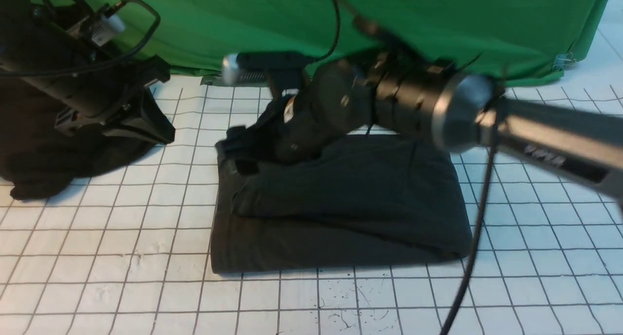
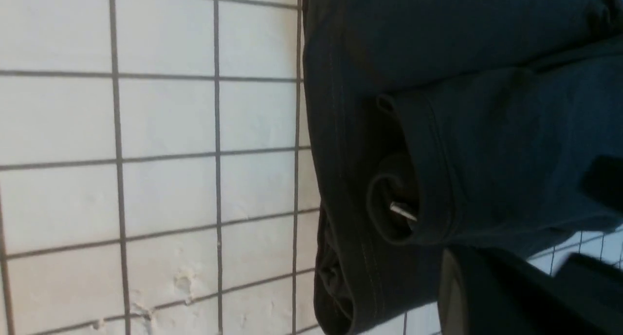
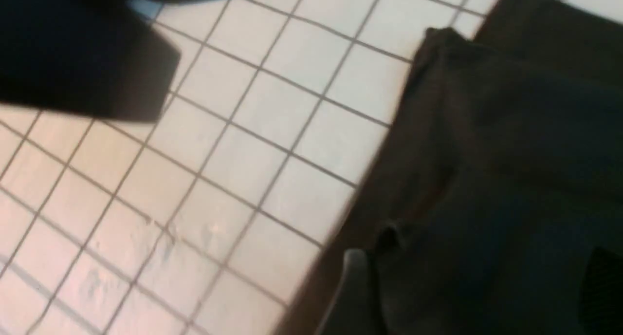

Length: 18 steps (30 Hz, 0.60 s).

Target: Fold a long-sleeved shirt over a white checkered tablecloth.

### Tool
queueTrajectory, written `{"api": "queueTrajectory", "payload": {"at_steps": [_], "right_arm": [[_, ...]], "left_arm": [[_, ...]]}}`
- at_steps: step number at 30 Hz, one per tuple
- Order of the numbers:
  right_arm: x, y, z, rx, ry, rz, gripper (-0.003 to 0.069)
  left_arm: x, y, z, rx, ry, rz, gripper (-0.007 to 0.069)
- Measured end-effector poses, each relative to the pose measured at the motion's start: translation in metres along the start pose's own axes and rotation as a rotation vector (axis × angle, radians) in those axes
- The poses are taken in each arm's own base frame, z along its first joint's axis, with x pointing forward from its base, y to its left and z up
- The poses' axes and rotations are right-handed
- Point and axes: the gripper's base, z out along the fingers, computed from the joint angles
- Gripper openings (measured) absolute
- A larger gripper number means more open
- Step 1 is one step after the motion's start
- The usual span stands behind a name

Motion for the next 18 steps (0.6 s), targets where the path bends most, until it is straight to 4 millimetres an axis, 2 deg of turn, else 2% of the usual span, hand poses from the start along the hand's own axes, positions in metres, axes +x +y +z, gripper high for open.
{"api": "queueTrajectory", "payload": {"at_steps": [2, 3, 4, 6, 7, 8, 9, 10, 12, 14, 15, 16, 17, 18], "right_arm": [[-0.012, -0.012, -0.033, 0.027, 0.043, -0.026, 0.0566], [-0.012, -0.011, -0.036, 0.027, 0.051, -0.033, 0.0566], [-0.017, -0.025, -0.067, 0.06, 0.11, -0.05, 0.0565], [-0.02, -0.049, -0.101, 0.117, 0.155, -0.062, 0.0552], [-0.02, -0.051, -0.102, 0.124, 0.162, -0.062, 0.0549], [-0.017, -0.068, -0.12, 0.163, 0.179, -0.054, 0.0525], [-0.017, -0.073, -0.122, 0.171, 0.181, -0.047, 0.0519], [-0.009, -0.085, -0.128, 0.194, 0.208, -0.024, 0.0503], [0.008, -0.103, -0.127, 0.225, 0.272, 0.007, 0.0494], [0.031, -0.116, -0.116, 0.242, 0.364, 0.03, 0.0501], [0.036, -0.118, -0.113, 0.244, 0.379, 0.033, 0.0503], [0.054, -0.126, -0.099, 0.252, 0.426, 0.045, 0.0526], [0.056, -0.127, -0.096, 0.253, 0.43, 0.046, 0.0534], [0.071, -0.134, -0.084, 0.258, 0.448, 0.051, 0.0564]], "left_arm": [[0.004, -0.001, -0.003, -0.001, 0.028, 0.007, 0.0024], [0.005, -0.002, -0.004, 0.0, 0.034, 0.008, 0.0026], [0.009, -0.003, -0.005, -0.005, 0.051, 0.014, 0.0045], [0.017, -0.004, -0.003, -0.016, 0.073, 0.024, 0.0078], [0.019, -0.005, -0.002, -0.016, 0.079, 0.026, 0.0085], [0.026, -0.008, 0.005, -0.019, 0.104, 0.034, 0.0122], [0.028, -0.009, 0.006, -0.019, 0.109, 0.035, 0.0127], [0.036, -0.011, 0.017, -0.027, 0.14, 0.044, 0.0166], [0.05, -0.013, 0.036, -0.057, 0.186, 0.05, 0.0236], [0.06, -0.014, 0.049, -0.094, 0.209, 0.052, 0.0295], [0.064, -0.014, 0.054, -0.104, 0.216, 0.05, 0.0309], [0.072, -0.015, 0.063, -0.123, 0.23, 0.054, 0.036], [0.076, -0.016, 0.066, -0.127, 0.238, 0.055, 0.0372], [0.081, -0.018, 0.071, -0.134, 0.245, 0.063, 0.0405]]}}
